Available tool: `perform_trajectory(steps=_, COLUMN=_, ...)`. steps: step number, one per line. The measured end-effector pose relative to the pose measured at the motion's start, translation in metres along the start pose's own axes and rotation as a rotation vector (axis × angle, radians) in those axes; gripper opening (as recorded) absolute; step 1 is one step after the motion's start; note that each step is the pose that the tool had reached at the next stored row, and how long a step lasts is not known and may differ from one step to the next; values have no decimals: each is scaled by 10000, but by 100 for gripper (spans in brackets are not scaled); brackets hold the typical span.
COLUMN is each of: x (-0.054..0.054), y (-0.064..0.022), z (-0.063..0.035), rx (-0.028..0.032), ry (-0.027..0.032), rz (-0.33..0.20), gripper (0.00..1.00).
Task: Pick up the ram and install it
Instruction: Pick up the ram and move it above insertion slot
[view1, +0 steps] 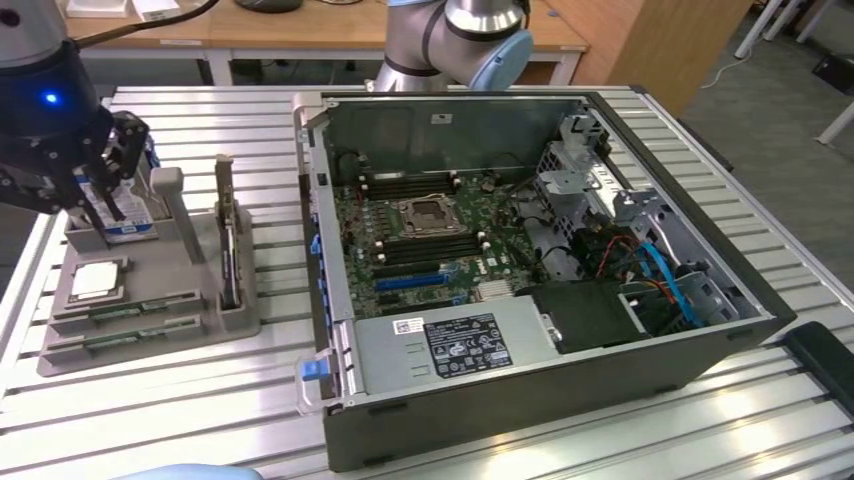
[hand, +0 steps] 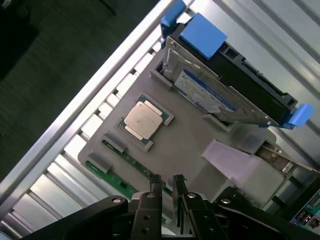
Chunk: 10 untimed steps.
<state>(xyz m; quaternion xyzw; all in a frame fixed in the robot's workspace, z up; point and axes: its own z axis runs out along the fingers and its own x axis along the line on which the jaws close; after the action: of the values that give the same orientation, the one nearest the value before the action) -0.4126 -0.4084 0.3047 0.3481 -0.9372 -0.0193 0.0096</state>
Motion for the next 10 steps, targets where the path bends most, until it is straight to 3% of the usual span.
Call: perform_trajectory(steps=10, x=0, y=-1, z=23, rx=8, ry=78, rz=-1814, gripper=24)
